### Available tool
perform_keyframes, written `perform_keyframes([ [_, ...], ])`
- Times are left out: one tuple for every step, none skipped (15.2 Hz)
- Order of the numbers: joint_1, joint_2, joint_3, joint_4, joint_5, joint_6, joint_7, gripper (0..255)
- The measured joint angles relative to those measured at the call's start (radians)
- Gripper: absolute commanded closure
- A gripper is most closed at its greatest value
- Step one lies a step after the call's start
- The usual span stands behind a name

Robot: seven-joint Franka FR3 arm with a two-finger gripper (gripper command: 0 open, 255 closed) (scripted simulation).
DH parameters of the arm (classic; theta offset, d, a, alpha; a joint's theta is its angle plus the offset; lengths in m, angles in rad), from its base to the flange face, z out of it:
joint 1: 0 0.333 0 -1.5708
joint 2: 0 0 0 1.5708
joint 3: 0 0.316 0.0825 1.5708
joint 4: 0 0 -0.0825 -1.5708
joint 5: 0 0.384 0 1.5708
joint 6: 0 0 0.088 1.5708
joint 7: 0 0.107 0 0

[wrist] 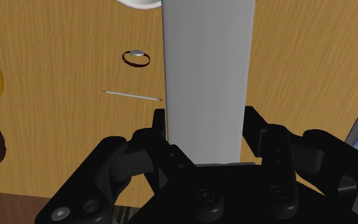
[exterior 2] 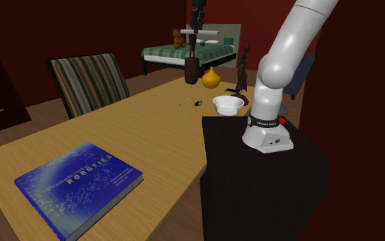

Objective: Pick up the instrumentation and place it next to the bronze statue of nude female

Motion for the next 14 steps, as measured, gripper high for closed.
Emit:
perform_keyframes([
  [-0.004,0.027,-0.024,0.025,0.006,0.004,-0.031,255],
  [-0.007,0.046,-0.043,0.044,0.011,0.005,-0.056,255],
  [-0.014,0.071,-0.069,0.066,0.018,0.008,-0.089,255],
  [-0.018,0.102,-0.094,0.102,0.029,0.003,-0.122,255],
  [-0.024,0.121,-0.113,0.119,0.036,0.004,-0.151,255],
  [-0.03,0.15,-0.138,0.147,0.049,0.003,-0.185,255],
  [-0.038,0.179,-0.162,0.166,0.064,0.011,-0.218,255],
  [-0.045,0.207,-0.183,0.19,0.079,0.011,-0.25,255],
  [-0.054,0.243,-0.205,0.234,0.1,-0.003,-0.284,255],
  [-0.065,0.271,-0.226,0.25,0.118,0.004,-0.318,255],
  [-0.08,0.318,-0.251,0.292,0.148,-0.002,-0.359,255],
  [-0.097,0.367,-0.272,0.333,0.182,-0.006,-0.399,255],
  [-0.118,0.403,-0.288,0.365,0.209,-0.013,-0.436,255],
  [-0.143,0.451,-0.304,0.41,0.244,-0.024,-0.474,255],
])
